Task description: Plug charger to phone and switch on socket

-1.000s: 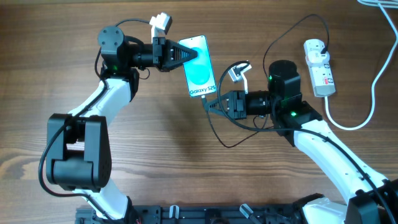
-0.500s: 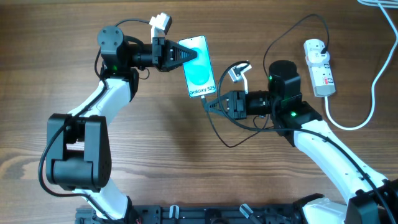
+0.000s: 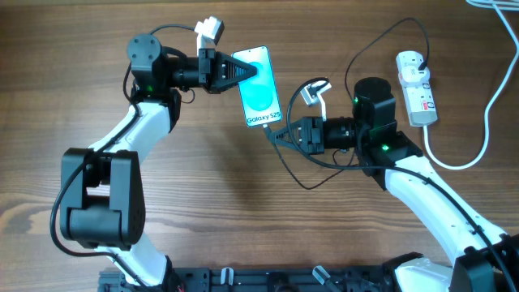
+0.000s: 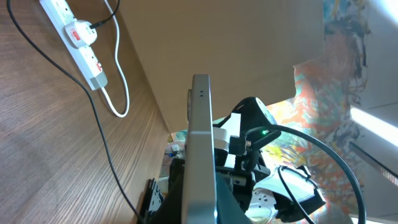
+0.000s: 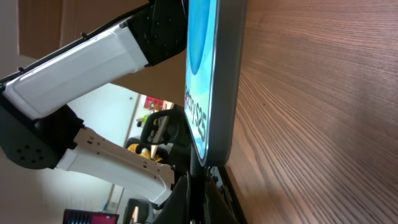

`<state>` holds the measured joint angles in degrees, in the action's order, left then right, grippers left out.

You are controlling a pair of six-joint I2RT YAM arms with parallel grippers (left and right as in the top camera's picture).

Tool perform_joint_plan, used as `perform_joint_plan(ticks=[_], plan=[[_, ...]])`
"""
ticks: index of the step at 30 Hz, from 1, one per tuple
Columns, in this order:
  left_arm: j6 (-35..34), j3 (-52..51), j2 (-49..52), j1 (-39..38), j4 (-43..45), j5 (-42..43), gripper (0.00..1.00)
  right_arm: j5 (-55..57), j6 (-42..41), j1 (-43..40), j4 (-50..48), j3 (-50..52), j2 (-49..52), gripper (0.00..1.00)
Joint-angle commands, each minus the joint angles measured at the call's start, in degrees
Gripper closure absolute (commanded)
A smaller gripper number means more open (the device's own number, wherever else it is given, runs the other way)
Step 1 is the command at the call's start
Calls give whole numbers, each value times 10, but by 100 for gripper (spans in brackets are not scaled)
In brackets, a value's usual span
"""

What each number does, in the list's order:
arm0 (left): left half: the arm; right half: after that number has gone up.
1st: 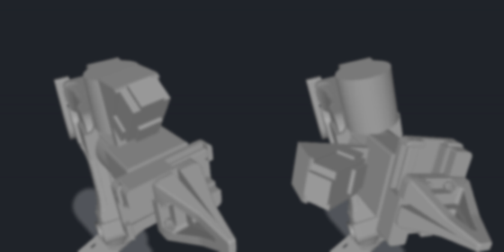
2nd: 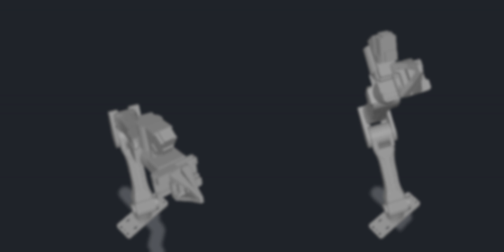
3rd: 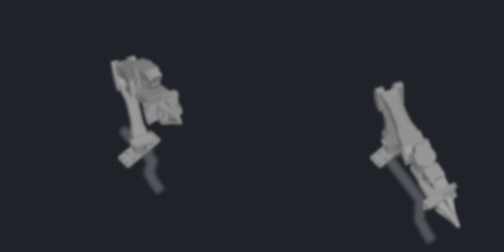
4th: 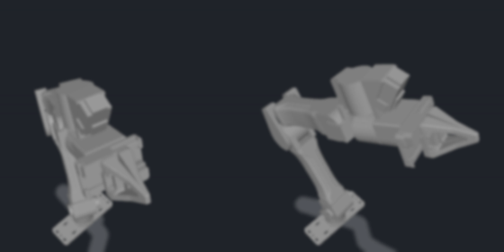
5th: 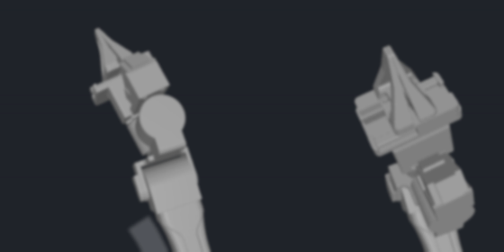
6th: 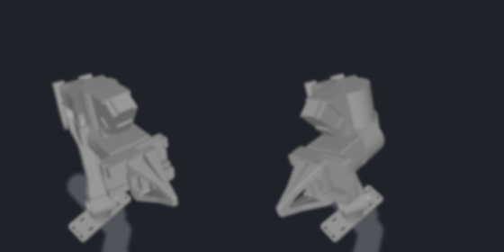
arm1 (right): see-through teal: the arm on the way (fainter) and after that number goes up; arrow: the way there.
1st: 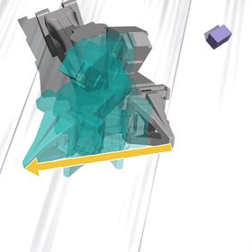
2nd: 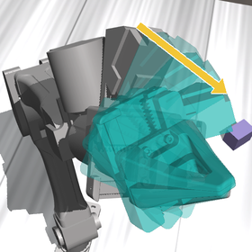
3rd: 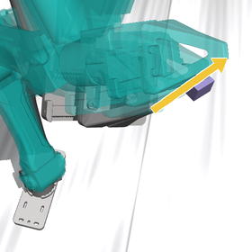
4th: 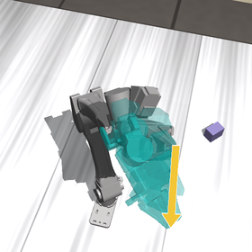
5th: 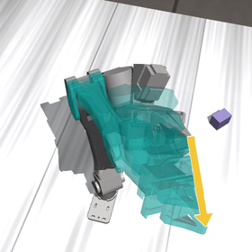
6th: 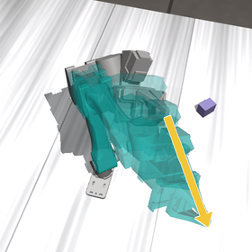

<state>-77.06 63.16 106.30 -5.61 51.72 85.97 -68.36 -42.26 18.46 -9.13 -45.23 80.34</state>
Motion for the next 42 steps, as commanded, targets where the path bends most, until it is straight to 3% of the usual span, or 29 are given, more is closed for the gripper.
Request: perform_joint_plan(ticks=[1,20,28,36,42], plan=[[1,5,-8,-1,5,34,96,24,-14,-10,-9,3,1,96],[0,5,-8,-10,4,30,96,174,-40,44,-67,3,1,96],[1,5,-8,34,4,34,96,169,-15,41,-42,3,0,95],[1,5,-8,34,4,31,96,99,-56,41,-96,3,0,96],[1,5,-8,34,5,-5,96,76,-75,42,-72,3,0,96]])
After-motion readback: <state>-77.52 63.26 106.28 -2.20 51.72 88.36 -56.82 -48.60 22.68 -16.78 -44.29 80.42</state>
